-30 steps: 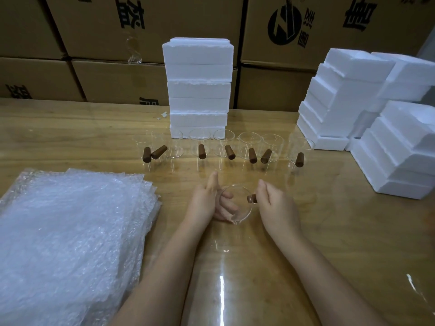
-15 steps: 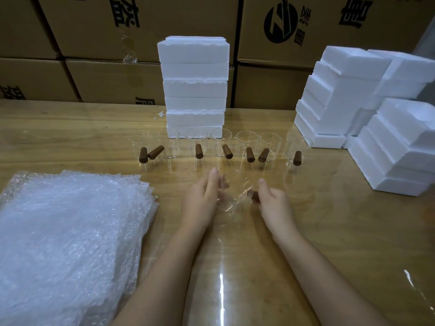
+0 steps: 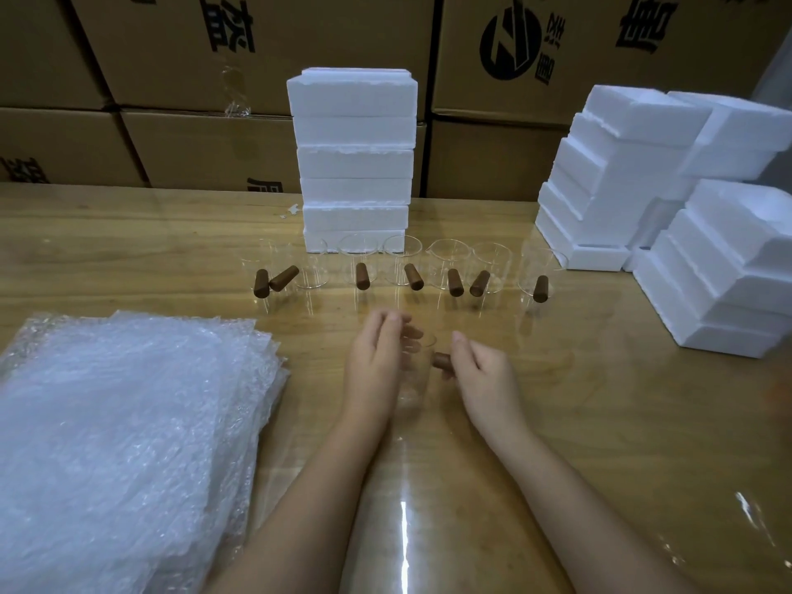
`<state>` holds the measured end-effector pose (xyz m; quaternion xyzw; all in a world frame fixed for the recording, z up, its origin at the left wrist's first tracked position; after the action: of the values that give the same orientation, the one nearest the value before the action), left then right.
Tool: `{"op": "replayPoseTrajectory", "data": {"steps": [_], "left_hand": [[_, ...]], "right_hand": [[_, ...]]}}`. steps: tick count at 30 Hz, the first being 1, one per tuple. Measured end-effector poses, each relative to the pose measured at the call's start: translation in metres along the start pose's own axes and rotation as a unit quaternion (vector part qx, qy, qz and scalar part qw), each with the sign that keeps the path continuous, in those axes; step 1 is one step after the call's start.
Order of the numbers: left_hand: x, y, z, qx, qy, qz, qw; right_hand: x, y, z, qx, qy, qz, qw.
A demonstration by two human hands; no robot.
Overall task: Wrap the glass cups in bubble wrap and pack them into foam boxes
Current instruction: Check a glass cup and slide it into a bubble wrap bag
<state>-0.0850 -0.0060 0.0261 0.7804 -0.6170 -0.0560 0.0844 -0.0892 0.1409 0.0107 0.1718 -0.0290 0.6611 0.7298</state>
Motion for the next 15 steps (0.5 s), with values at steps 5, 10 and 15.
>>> {"op": "replayPoseTrajectory", "data": {"steps": [5, 10, 15], "left_hand": [[0.008, 0.005, 0.014, 0.086, -0.050, -0.025, 0.995], [0.007, 0.008, 0.017, 0.117, -0.067, 0.003, 0.991], [0.004, 0.009, 0.016, 0.102, -0.102, 0.023, 0.989]], "right_hand": [[-0.005, -0.009, 0.017, 0.079, -0.062, 0.040, 0.994], [-0.009, -0.011, 0.024, 0.092, 0.000, 0.073, 0.993], [-0.010, -0.005, 0.014, 0.022, 0.150, 0.078, 0.985]]}}
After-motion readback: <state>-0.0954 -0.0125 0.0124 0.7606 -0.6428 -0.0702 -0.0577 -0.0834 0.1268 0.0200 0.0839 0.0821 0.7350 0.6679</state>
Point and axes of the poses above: each hand's wrist, its own y-axis towards the middle knuckle, its own x-axis out of the back of the hand, z = x × y, the point moved 7 cm from there along y, towards the middle knuckle, and after that the axes turned 5 degrees about y, right-handed, at the moved point
